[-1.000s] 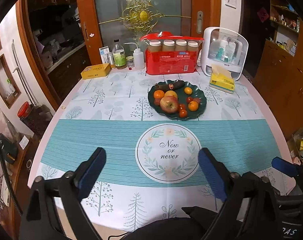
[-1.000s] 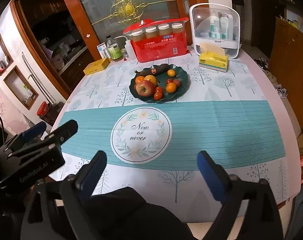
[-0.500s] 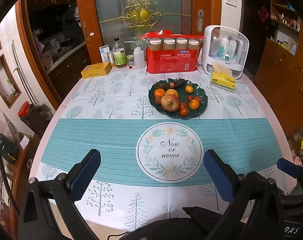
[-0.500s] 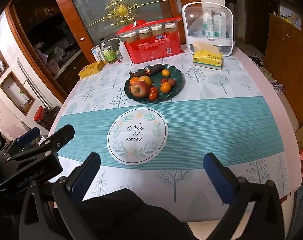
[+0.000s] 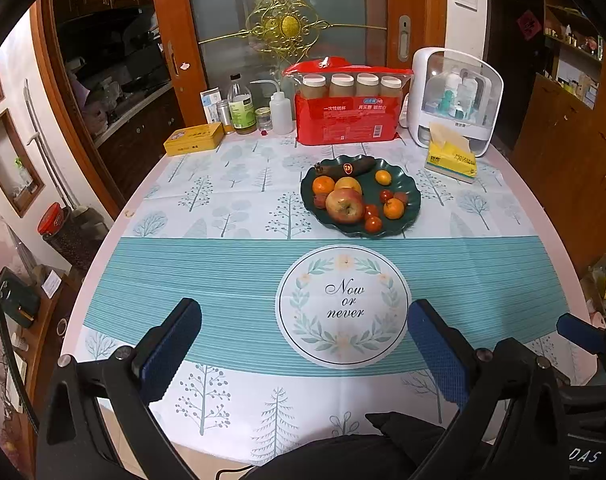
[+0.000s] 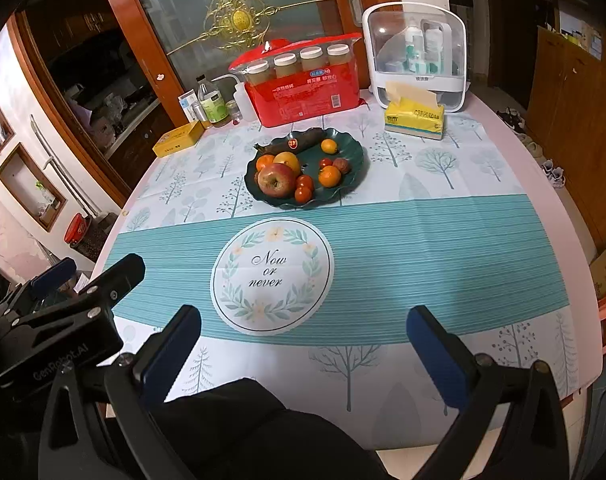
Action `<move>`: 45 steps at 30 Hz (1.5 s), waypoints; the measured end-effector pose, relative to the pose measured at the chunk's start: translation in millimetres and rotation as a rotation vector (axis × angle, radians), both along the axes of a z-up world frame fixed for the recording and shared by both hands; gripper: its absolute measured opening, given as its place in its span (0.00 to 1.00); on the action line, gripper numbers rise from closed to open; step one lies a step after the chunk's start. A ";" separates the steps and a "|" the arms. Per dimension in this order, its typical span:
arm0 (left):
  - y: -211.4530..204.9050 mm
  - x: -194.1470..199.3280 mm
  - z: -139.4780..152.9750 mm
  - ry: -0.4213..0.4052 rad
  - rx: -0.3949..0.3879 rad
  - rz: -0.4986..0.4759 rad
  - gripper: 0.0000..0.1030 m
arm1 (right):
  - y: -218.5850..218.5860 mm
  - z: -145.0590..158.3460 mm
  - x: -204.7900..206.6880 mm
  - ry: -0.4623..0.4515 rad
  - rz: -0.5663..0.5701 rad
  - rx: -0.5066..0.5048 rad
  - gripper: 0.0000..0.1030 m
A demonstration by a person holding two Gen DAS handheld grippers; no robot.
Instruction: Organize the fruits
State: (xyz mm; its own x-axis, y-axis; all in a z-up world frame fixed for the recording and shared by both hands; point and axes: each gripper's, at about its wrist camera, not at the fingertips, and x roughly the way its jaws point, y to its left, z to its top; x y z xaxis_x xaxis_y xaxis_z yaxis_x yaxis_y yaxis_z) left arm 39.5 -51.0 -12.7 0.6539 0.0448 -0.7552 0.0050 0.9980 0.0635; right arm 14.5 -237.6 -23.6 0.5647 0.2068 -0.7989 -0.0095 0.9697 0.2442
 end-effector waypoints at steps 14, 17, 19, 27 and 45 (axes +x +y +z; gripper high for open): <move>0.7 3.1 -3.0 0.006 0.004 0.001 0.99 | -1.4 -8.0 9.0 0.021 -0.003 0.004 1.00; 0.7 3.4 -3.1 0.006 0.004 0.000 0.99 | -1.8 -7.8 9.1 0.020 -0.002 0.004 1.00; 1.2 3.4 -3.5 0.006 0.004 0.001 0.99 | -2.0 -7.7 9.3 0.020 -0.003 0.003 1.00; 1.0 4.1 -3.0 0.007 0.003 -0.002 0.99 | -2.5 -7.9 9.8 0.020 -0.002 0.004 1.00; 0.2 5.5 -5.8 0.011 0.005 -0.002 0.99 | -2.4 -7.8 10.8 0.023 -0.002 0.005 1.00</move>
State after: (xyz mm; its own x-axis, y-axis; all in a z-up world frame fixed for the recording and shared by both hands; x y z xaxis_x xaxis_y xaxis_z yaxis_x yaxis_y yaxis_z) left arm 45.0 -50.8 -18.4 0.6458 0.0473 -0.7621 0.0081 0.9976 0.0688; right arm 25.3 -240.0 -31.5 0.5468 0.2101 -0.8105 -0.0023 0.9684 0.2494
